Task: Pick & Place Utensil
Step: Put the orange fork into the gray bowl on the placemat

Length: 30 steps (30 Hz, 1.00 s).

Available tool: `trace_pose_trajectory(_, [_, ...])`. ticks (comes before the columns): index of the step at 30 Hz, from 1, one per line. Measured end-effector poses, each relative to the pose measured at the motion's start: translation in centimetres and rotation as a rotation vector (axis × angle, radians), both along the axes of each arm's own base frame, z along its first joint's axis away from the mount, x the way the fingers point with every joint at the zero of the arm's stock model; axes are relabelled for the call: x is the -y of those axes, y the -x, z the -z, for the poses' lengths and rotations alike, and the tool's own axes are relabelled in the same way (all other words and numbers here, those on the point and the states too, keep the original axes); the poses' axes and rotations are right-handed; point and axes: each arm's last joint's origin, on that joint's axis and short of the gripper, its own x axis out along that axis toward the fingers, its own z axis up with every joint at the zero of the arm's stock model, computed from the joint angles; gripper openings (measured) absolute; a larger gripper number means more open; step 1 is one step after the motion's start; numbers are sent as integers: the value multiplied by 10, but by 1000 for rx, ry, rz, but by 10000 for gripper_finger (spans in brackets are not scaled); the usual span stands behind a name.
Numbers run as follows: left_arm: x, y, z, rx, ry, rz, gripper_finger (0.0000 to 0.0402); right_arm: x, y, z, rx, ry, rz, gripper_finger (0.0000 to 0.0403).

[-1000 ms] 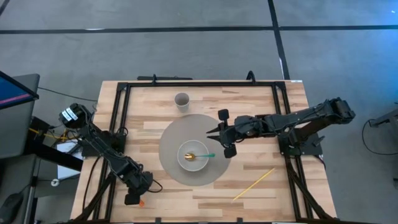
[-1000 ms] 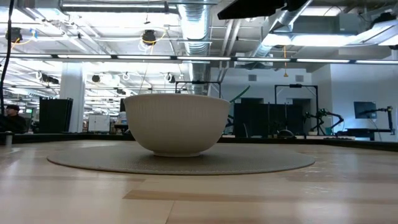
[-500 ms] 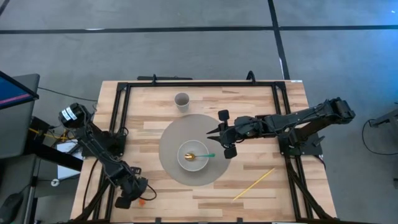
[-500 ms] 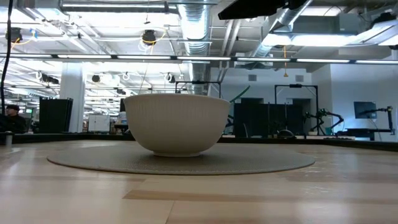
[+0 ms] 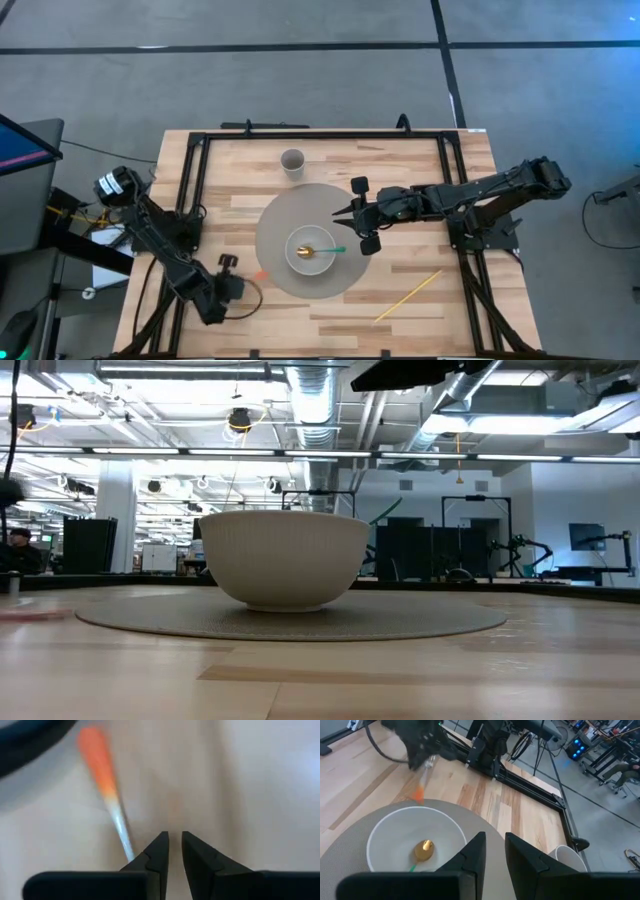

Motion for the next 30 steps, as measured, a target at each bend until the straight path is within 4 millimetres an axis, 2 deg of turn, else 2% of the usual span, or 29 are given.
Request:
trace_pose_trajectory(4, [-13,-15,-1,104,-86,-96,53,0,0,0,2,-1,0,66])
trace_pose_trajectory(13, [-33,-37,-1,109,51,-448,53,0,0,0,1,0,1,66])
trace_pose_trajectory(22, [-47,-49,-1,93,65,-531,53,0,0,0,0,-1,1,66])
trace_pose_trajectory(30, [-47,-49,-1,55,118,-578,53,0,0,0,1,-27,12,66])
